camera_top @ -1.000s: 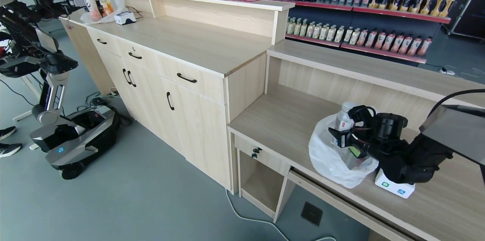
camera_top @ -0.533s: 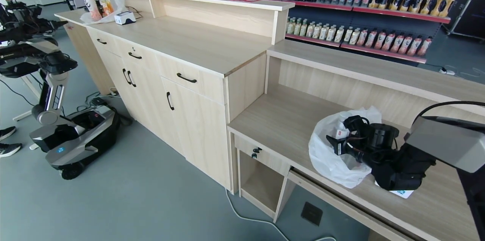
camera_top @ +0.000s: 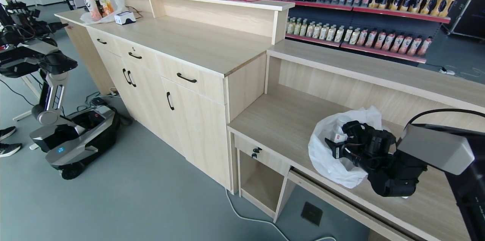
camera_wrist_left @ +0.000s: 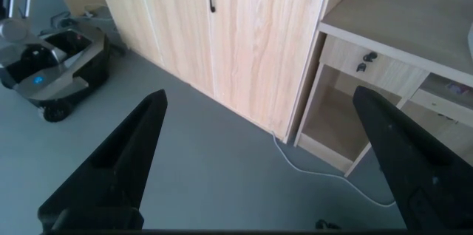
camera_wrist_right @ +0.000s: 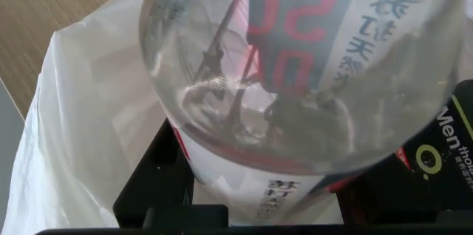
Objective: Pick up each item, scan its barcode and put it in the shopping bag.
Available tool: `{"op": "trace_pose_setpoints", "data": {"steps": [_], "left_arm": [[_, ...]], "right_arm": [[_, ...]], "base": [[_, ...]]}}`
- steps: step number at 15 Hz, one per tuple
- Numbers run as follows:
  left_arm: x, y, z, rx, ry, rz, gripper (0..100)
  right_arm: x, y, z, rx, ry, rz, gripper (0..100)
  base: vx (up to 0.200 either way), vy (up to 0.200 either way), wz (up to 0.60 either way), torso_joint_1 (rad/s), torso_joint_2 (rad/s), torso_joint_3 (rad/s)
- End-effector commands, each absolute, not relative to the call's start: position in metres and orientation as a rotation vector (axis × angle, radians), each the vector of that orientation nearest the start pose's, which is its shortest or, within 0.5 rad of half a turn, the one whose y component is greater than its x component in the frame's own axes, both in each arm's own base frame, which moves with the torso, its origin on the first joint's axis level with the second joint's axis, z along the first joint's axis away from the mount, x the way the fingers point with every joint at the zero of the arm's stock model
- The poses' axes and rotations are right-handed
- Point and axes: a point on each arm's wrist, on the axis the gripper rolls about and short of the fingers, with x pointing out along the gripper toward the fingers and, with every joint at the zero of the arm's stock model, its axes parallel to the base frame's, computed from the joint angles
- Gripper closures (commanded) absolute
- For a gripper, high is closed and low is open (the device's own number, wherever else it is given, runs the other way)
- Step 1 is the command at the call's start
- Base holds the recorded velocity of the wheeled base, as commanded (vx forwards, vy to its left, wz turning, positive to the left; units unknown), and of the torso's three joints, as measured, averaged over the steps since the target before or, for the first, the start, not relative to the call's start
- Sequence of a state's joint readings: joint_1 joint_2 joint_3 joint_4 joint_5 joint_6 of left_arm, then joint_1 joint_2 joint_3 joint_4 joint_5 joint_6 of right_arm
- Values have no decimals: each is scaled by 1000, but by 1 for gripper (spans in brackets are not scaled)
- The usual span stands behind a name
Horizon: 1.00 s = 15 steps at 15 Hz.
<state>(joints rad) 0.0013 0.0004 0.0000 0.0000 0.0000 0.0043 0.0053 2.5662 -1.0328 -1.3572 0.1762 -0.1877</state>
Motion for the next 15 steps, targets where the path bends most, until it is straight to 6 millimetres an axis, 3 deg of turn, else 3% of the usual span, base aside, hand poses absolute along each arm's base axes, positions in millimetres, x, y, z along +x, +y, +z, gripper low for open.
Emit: {"op": "trace_pose_setpoints", "data": {"steps": [1,5,6,10,15], "left_arm": [[-23,0,75,5,0,2,0],[-23,0,75,5,0,2,0],[-23,0,75,5,0,2,0],[-23,0,75,5,0,2,0],[-23,0,75,5,0,2,0]], "right_arm": [[434,5,-33,-171,175,198,100],[433,5,-34,-170,178,195,100],[433,5,-34,-170,178,195,0],[435,2,-25,-169,148,192,0],[429,-1,57,-166,2,242,0]], "base": [[0,0,0,0,0,0],[0,0,0,0,0,0],[0,0,0,0,0,0],[0,0,0,0,0,0],[0,0,0,0,0,0]]}}
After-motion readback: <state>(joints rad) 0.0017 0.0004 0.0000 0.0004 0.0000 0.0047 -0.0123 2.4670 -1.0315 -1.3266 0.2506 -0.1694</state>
